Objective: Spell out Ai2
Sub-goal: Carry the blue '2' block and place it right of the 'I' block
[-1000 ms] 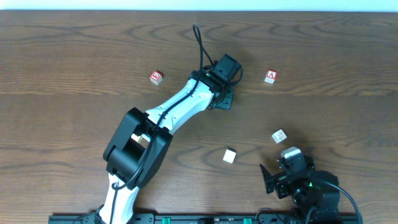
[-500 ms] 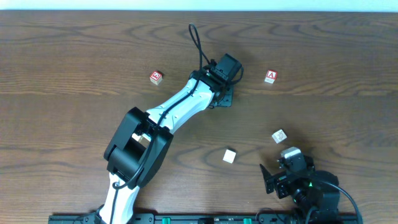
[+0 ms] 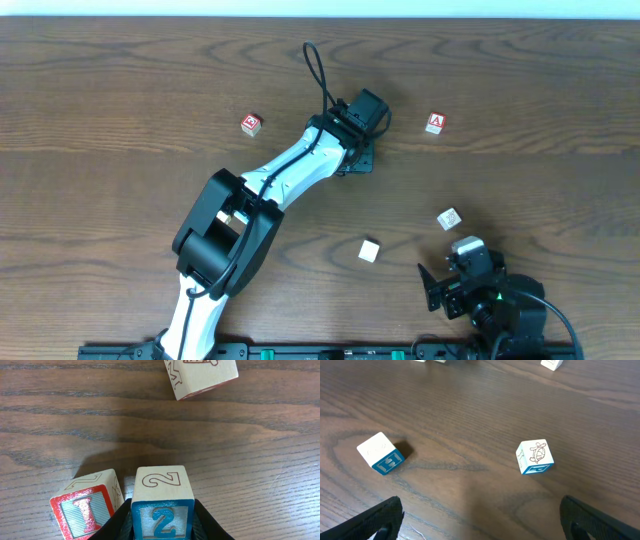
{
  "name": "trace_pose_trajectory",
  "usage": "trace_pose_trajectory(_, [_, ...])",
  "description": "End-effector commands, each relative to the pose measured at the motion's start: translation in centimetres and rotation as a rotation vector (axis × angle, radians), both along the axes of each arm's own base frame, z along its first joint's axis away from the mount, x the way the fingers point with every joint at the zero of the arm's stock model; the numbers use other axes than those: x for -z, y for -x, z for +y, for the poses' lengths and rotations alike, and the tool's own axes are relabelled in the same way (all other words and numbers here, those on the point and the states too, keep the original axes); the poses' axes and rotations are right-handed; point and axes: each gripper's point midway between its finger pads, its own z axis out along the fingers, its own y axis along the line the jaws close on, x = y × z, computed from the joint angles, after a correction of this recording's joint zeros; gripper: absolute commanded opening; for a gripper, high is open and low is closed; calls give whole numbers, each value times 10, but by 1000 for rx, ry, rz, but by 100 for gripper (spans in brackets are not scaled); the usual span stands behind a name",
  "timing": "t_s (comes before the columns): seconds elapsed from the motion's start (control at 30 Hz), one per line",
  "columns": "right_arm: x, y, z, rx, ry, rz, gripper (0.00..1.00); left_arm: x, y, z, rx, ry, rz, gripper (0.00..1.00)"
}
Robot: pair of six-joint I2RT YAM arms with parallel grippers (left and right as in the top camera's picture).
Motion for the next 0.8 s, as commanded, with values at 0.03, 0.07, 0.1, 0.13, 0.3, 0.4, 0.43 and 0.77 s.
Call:
trace_pose_trajectory(0.03, [5,1,0,8,-16,14,99,2,-10,2,-34,-6,-14,6])
trace_pose_trajectory(0.07, [5,1,0,8,-16,14,99,3,-9,2,-37,-7,-12,6])
trace_pose_trajectory(0.1, [5,1,0,8,-16,14,99,3,-9,3,-36,-8,-9,6])
trace_pose_trajectory(0.13, [5,1,0,8,-16,14,99,3,-8,3,-36,-9,-8,6])
trace_pose_trajectory(0.3, [5,1,0,8,-16,14,99,5,-4,6,-40,-22,10,6])
trace_pose_trajectory(0.4, [5,1,0,8,-16,14,99,5,-4,6,-40,-23,11,6])
trace_pose_trajectory(0.43, [5,1,0,8,-16,14,99,5,-4,6,-40,-23,10,6])
trace_pose_trajectory(0.77, [4,1,0,8,-16,13,99,5,-5,6,-39,-21,8,39])
